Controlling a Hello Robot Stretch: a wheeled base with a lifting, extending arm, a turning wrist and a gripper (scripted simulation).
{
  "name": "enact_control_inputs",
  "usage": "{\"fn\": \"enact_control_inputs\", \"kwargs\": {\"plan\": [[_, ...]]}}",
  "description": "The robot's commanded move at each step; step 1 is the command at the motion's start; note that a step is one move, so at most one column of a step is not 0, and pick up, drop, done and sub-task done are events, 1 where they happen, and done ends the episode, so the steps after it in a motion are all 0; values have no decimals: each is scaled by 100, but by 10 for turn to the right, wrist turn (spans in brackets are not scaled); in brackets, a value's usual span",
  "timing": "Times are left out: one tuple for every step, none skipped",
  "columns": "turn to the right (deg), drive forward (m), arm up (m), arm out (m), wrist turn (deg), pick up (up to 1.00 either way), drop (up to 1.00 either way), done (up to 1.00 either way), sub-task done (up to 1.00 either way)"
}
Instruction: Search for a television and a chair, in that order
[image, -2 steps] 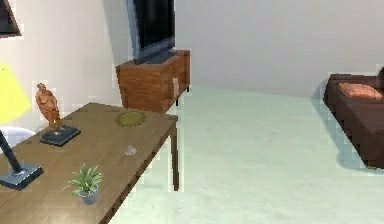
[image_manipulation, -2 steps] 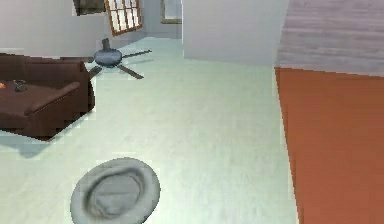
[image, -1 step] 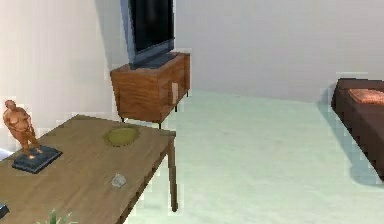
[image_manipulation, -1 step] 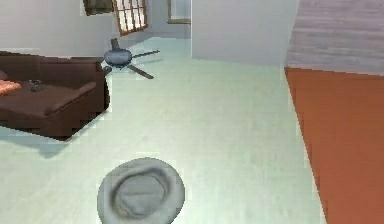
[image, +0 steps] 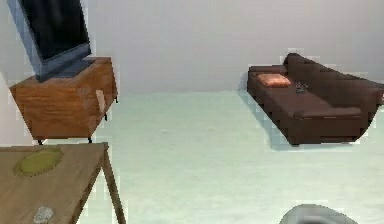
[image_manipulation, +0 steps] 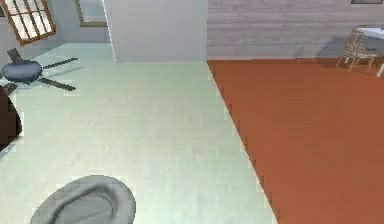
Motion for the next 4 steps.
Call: {"fn": "enact_control_inputs", "kwargs": {"plan": [[0,100,0,0,0,0,0,0,0],[150,0,0,0,0,0,0,0,0],[0,20,0,0,0,0,0,0,0],[-450,0,0,0,0,0,0,0,0]]}}
